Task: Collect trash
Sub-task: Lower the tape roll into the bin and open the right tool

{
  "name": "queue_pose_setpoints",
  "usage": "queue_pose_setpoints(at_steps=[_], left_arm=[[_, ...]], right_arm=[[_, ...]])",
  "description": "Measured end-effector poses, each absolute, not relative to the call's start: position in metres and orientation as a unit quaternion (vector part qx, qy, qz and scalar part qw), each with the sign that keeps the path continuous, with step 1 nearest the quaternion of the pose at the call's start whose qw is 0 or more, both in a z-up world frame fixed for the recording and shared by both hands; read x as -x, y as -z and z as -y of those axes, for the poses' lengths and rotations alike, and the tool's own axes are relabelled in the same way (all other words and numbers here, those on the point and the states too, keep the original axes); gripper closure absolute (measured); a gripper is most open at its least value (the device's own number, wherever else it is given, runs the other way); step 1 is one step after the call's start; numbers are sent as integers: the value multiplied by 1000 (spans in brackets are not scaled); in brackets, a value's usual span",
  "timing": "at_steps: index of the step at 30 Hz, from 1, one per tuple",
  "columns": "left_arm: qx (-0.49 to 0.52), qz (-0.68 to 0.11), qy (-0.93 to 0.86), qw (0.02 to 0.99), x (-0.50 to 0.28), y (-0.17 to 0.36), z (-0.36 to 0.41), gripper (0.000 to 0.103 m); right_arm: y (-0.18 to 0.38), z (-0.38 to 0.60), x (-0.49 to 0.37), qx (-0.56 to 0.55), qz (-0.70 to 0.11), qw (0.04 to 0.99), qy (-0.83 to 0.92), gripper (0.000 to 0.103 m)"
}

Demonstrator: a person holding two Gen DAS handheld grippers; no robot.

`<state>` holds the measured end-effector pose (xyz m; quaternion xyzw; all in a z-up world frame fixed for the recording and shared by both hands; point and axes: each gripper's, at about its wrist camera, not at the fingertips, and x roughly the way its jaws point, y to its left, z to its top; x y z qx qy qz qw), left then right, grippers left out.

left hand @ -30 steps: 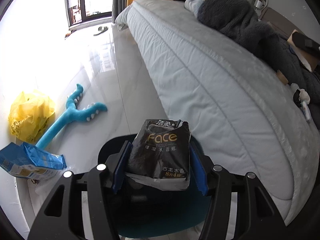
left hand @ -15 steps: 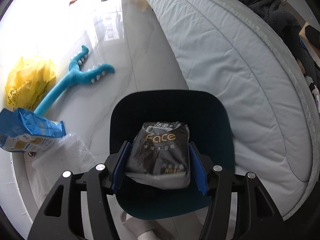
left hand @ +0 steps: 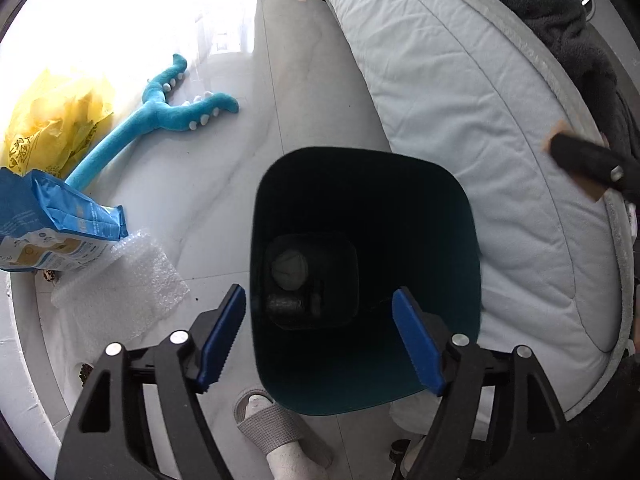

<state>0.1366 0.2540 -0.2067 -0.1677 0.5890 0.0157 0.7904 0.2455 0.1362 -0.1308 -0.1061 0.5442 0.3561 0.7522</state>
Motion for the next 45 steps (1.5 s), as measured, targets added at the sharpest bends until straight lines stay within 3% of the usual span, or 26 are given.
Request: queue_pose_setpoints(at_steps=[15, 27, 29, 31, 34, 45], left_arm=[[157, -474, -44, 865, -124, 141, -276, 18], [129, -360, -69, 921, -114, 64, -268, 17], [126, -346, -69, 927, -114, 54, -263, 17], [112, -335, -71, 933, -115, 45, -259, 15], [102, -325, -70, 938, -115, 37, -256, 15], [104, -293, -47, 949, -122, 15, -232, 12]], right_arm=[[195, -156, -239, 165, -610, 703, -325, 56], [203, -156, -235, 177, -612, 701, -321, 55], [202, -156, -234, 173, -609, 702, -327, 54], [198, -156, -232, 174, -602, 704, -335, 45], [191, -156, -230, 172, -591, 706, -349, 39], [151, -130, -231, 150, -534, 742, -376, 34]])
